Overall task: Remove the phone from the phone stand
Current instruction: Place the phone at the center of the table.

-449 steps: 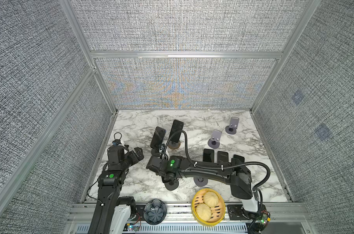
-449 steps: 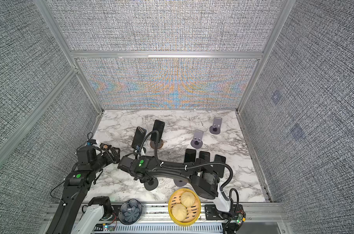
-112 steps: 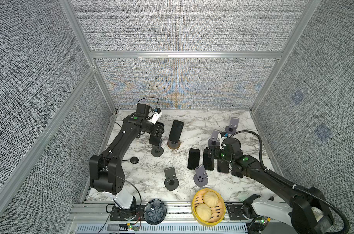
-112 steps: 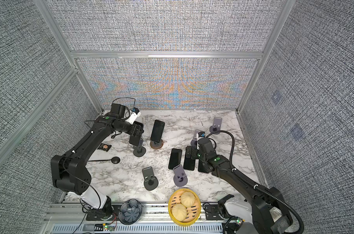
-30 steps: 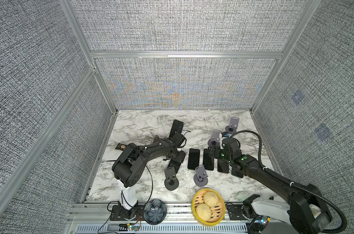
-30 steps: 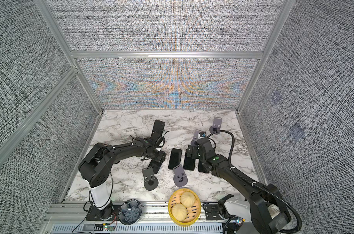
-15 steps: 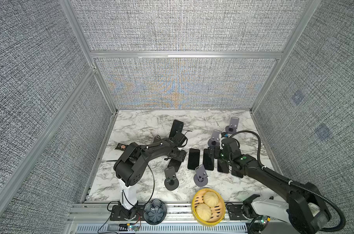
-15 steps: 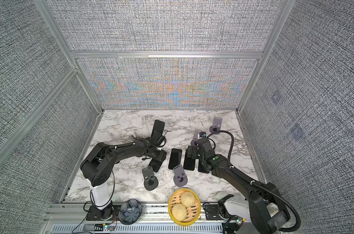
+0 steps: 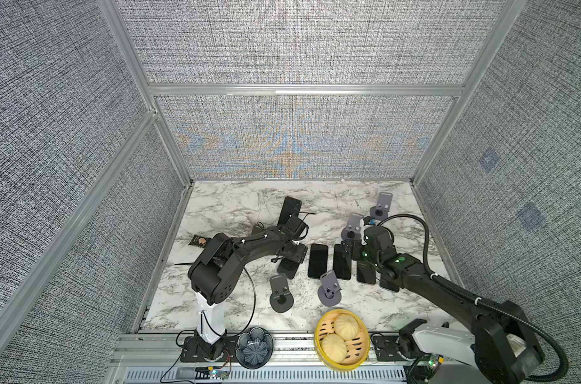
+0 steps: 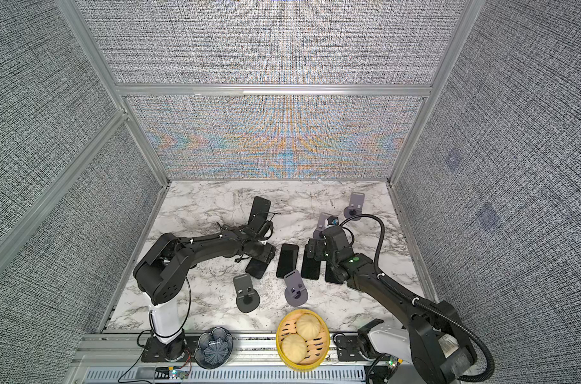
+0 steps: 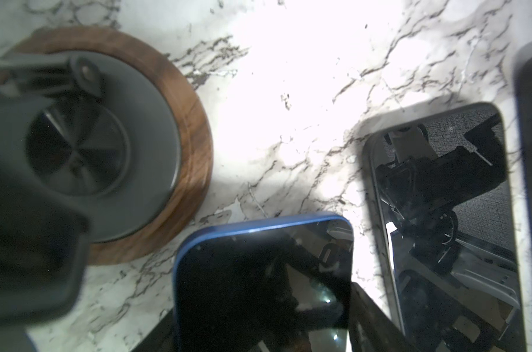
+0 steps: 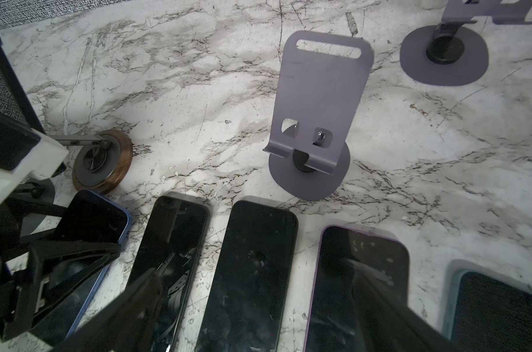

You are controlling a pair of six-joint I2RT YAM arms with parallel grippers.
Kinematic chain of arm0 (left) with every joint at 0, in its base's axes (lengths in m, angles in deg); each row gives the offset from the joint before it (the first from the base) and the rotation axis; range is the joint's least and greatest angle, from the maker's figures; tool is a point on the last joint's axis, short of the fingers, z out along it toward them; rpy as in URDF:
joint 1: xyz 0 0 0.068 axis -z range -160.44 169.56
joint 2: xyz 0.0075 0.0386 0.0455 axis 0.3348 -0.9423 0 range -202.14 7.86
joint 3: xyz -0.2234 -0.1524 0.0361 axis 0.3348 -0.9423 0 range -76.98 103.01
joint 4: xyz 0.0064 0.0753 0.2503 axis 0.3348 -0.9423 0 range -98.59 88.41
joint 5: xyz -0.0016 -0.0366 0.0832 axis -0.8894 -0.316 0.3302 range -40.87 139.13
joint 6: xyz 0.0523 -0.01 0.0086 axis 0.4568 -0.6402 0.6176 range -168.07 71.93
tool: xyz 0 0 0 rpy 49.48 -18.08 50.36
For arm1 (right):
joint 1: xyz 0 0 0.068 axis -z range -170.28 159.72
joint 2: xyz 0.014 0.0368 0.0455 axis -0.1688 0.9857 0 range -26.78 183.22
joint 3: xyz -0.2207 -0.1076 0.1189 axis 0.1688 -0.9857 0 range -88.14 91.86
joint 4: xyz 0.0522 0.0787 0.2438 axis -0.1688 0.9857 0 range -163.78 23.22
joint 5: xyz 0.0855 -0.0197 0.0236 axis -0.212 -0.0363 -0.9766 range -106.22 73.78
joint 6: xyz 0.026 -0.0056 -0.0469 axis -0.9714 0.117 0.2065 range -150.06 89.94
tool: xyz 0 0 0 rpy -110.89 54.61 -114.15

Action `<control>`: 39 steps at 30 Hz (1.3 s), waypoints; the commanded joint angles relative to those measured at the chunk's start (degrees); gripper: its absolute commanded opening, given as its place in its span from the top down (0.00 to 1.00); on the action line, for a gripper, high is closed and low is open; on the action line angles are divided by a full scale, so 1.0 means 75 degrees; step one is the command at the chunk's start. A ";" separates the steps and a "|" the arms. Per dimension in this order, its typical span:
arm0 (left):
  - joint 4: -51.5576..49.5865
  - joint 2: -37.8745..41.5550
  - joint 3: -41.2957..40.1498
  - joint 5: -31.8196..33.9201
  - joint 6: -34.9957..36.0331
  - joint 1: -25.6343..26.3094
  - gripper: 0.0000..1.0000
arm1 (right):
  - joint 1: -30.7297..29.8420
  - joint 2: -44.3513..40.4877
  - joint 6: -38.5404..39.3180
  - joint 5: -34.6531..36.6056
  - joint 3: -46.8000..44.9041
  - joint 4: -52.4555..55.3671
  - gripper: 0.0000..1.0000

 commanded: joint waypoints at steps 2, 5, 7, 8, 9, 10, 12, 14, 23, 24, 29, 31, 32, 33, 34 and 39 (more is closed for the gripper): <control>-0.0854 -0.0056 -0.0164 -0.0387 -0.0093 -0.0001 0.33 | -0.0003 -0.0021 -0.0030 0.0065 0.0018 -0.0060 0.01; -0.0868 0.0003 -0.0199 -0.0340 -0.0073 -0.0001 0.32 | -0.0004 0.0002 -0.0033 0.0044 0.0001 -0.0050 0.01; -0.0880 0.0031 -0.0218 -0.0331 -0.0070 -0.0001 0.31 | -0.0008 0.0003 -0.0033 0.0047 0.0002 -0.0056 0.01; -0.0891 0.0039 -0.0224 -0.0324 -0.0072 -0.0001 0.30 | -0.0009 0.0008 -0.0030 0.0046 0.0010 -0.0056 0.01; -0.0890 0.0044 -0.0224 -0.0316 -0.0071 -0.0001 0.30 | -0.0009 0.0003 -0.0033 0.0055 0.0010 -0.0061 0.01; -0.0903 0.0058 -0.0236 -0.0306 -0.0072 -0.0001 0.29 | -0.0008 0.0003 -0.0033 0.0055 0.0014 -0.0062 0.01; -0.0906 0.0056 -0.0236 -0.0276 -0.0055 -0.0001 0.28 | -0.0006 0.0003 -0.0027 0.0055 0.0005 -0.0062 0.01; -0.0923 0.0049 -0.0225 -0.0280 -0.0060 -0.0001 0.27 | -0.0009 0.0003 -0.0020 0.0066 0.0020 -0.0062 0.01; -0.1023 0.0027 -0.0200 -0.0222 -0.0042 -0.0001 0.26 | 0.0000 0.0032 -0.0021 0.0049 0.0007 -0.0062 0.01; -0.1026 0.0033 -0.0201 -0.0202 -0.0045 -0.0001 0.25 | -0.0005 0.0038 -0.0018 0.0055 0.0005 -0.0062 0.01; -0.1056 0.0044 -0.0214 -0.0164 -0.0038 -0.0001 0.24 | -0.0009 0.0036 -0.0010 0.0043 0.0009 -0.0062 0.01; -0.1073 0.0044 -0.0212 -0.0152 -0.0037 -0.0001 0.24 | -0.0007 0.0049 -0.0010 0.0043 0.0013 -0.0064 0.01; -0.1075 0.0043 -0.0207 -0.0149 -0.0037 -0.0001 0.24 | -0.0007 0.0061 -0.0010 0.0043 0.0012 -0.0062 0.01; -0.1084 0.0041 -0.0212 -0.0142 -0.0028 -0.0001 0.24 | -0.0006 0.0061 -0.0010 0.0043 0.0023 -0.0062 0.01; -0.1101 0.0044 -0.0212 -0.0130 -0.0036 -0.0001 0.24 | -0.0007 0.0073 -0.0009 0.0037 0.0007 -0.0062 0.01; -0.1219 0.0102 -0.0166 -0.0011 -0.0028 -0.0003 0.23 | -0.0002 0.0073 0.0002 0.0036 0.0024 -0.0073 0.01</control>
